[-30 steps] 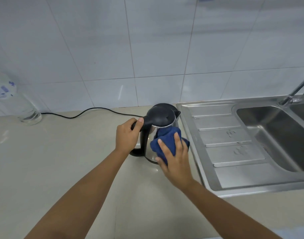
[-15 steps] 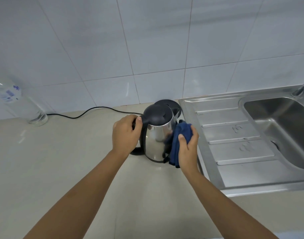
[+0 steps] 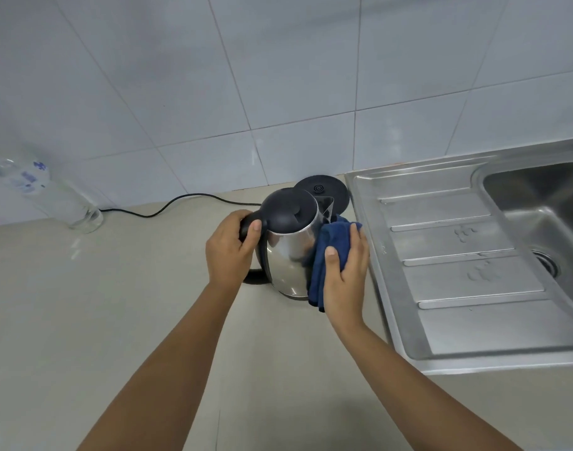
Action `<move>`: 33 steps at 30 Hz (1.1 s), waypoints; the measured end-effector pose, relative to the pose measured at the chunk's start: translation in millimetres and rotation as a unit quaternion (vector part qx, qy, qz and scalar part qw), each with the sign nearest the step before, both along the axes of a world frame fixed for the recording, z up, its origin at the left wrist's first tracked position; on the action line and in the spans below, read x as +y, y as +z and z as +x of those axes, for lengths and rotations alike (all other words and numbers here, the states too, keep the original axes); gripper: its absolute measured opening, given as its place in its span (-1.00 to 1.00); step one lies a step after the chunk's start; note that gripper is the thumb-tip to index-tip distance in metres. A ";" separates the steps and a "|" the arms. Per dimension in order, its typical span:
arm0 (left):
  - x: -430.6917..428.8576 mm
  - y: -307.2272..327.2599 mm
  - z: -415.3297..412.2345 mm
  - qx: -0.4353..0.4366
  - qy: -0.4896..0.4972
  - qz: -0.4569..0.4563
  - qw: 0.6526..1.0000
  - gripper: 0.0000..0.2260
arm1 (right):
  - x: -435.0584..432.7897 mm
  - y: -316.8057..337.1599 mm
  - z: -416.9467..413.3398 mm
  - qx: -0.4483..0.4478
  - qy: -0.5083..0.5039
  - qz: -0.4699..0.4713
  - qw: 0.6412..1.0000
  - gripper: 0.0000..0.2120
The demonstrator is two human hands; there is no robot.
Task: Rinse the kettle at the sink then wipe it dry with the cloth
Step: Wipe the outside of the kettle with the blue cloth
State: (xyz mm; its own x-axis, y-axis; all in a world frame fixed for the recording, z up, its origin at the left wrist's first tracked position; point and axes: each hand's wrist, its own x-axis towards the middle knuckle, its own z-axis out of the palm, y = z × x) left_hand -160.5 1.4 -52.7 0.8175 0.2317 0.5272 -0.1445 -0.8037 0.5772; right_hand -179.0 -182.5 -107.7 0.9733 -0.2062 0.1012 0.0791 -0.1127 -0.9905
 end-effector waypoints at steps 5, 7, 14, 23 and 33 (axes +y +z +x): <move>7.5 -1.4 10.4 -0.008 0.003 -0.010 1.000 -0.61 | 3.6 -7.8 -6.6 0.066 -0.006 0.016 0.998 -0.47; 10.3 -2.2 12.2 -0.010 0.006 -0.033 0.999 -0.65 | 12.9 2.6 -7.1 0.024 -0.013 -0.006 1.000 -0.45; 15.1 -0.8 21.1 0.020 0.016 -0.117 0.993 -0.64 | 12.3 16.9 23.6 -0.002 -0.036 -0.012 0.999 -0.58; 17.5 1.3 25.4 0.012 0.005 -0.090 0.996 -0.56 | 23.7 -39.8 3.2 0.153 -0.099 0.065 0.981 -0.64; 25.2 -0.9 31.0 0.027 -0.022 -0.091 0.995 -0.55 | 37.0 -1.3 -16.7 0.045 -0.116 0.054 0.991 -0.54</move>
State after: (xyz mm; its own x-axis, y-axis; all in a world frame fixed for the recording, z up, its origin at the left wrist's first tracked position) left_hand -129.5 26.5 -53.6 0.8546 0.2835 0.4352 -0.1417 -0.6789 0.7205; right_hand -195.6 -145.5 -109.0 0.9029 -0.4294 -0.0190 -0.0258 -0.0100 -0.9996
